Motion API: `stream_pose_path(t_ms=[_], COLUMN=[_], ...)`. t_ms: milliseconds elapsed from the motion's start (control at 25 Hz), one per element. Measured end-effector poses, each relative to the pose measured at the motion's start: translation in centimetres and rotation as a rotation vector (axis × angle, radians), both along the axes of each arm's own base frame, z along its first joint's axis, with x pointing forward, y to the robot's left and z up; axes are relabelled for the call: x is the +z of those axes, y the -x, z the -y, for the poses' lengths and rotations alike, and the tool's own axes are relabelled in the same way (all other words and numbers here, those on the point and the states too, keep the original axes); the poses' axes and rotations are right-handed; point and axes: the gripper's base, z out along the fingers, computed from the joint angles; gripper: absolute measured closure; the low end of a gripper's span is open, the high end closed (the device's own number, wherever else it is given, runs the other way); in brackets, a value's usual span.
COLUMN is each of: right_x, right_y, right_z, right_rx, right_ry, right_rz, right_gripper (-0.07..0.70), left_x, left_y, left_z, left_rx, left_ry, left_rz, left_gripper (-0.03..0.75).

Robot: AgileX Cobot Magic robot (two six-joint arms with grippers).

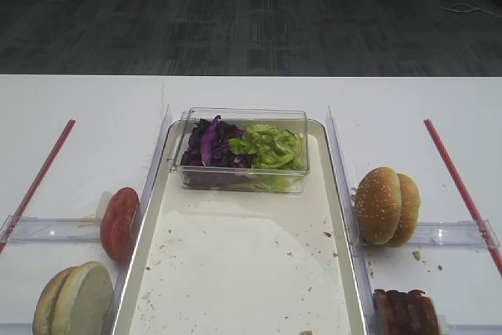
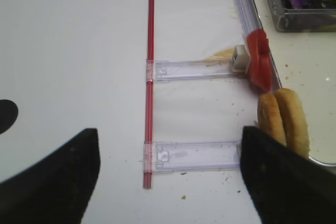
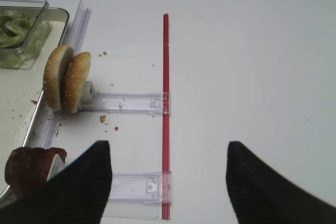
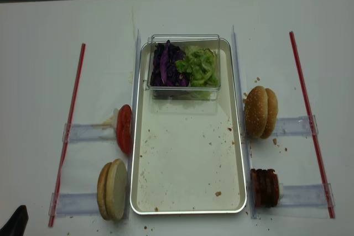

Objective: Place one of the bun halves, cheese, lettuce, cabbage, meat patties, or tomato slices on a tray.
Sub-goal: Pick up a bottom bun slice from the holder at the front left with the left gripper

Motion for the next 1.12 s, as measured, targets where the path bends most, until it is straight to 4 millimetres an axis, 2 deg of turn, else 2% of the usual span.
stream_pose_path(t_ms=[1120], right_x=[0.00], right_y=[0.00], right_z=[0.00], right_rx=[0.000], right_ry=[0.000], right_rz=[0.000], right_gripper=[0.125], left_x=[0.00], left_y=[0.00], left_z=[0.00], left_rx=[0.000], left_ry=[0.000], left_rz=[0.000], left_gripper=[0.171])
